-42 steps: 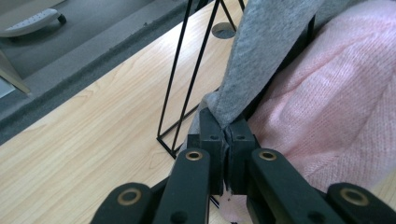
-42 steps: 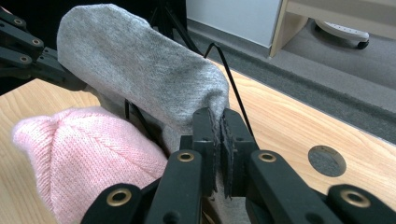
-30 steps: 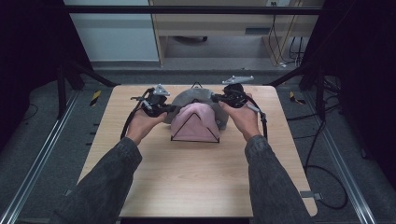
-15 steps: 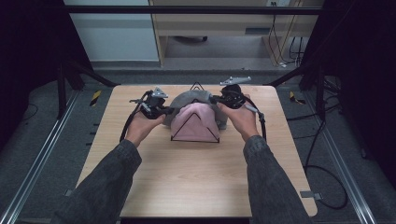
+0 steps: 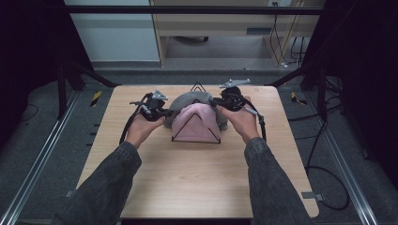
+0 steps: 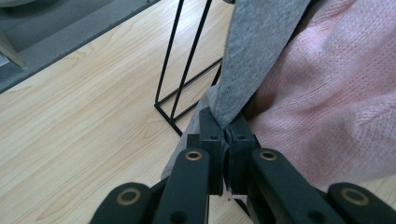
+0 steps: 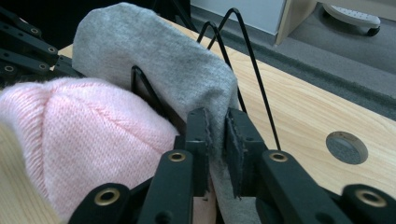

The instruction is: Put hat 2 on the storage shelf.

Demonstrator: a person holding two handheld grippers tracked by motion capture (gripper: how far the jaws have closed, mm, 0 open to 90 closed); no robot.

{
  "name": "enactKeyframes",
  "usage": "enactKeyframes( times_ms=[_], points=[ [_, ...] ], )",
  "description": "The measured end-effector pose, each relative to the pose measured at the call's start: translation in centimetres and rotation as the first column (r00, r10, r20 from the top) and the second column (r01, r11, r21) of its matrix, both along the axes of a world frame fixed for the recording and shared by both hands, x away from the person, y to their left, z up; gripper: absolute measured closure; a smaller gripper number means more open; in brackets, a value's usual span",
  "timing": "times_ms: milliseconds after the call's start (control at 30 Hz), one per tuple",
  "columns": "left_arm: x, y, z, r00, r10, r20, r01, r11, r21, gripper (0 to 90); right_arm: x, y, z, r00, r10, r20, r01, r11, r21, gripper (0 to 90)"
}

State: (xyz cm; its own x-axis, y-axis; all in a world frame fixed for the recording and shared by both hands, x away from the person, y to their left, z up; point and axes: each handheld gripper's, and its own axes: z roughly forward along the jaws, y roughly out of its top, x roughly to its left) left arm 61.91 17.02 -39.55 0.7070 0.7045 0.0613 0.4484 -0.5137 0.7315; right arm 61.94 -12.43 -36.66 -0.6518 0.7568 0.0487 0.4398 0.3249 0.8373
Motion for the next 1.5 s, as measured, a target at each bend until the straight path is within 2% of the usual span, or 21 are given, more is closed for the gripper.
enactKeyframes(
  times_ms=[333,500,767,933,1067,1233,1333,1500],
  points=[
    [0.0,0.0,-0.6,0.9999,0.004,-0.012,-0.004,1.0000,0.003,87.3,-0.4,-0.4,-0.3,1.0000,-0.005,-0.002,0.005,1.000,-0.002,75.7],
    [0.0,0.2,-0.9,0.9999,0.004,-0.013,-0.004,1.0000,-0.001,87.2,-0.5,-0.4,-0.1,1.0000,-0.009,0.003,0.009,1.000,-0.008,71.6],
    [-0.2,0.4,-1.0,0.9999,0.005,-0.015,-0.005,0.9999,0.016,85.7,-0.7,-0.3,-0.1,0.9998,-0.019,0.004,0.019,1.000,-0.021,61.2],
    [-0.7,0.4,0.0,0.9997,0.007,0.022,-0.007,0.9999,0.009,80.1,-1.2,-0.6,0.6,0.9994,-0.027,0.022,0.027,1.000,-0.003,55.3],
    [-1.1,0.6,0.5,0.9994,0.011,0.033,-0.011,0.9999,0.007,76.3,-1.6,-0.9,0.6,0.9988,-0.038,0.030,0.038,0.999,-0.003,53.3],
    [-1.4,1.3,1.3,0.9970,0.052,0.058,-0.050,0.9981,-0.037,69.8,-2.1,-1.1,0.8,0.9985,-0.048,0.026,0.048,0.999,-0.001,50.5],
    [-1.8,1.5,1.8,0.9955,0.063,0.071,-0.060,0.9971,-0.046,65.3,-2.3,-1.1,0.8,0.9984,-0.049,0.026,0.050,0.999,-0.006,47.6],
    [-2.2,1.3,2.7,0.9921,0.086,0.092,-0.080,0.9948,-0.063,51.5,-2.5,-0.8,1.1,0.9977,-0.058,0.034,0.058,0.998,-0.002,39.9]
  ],
)
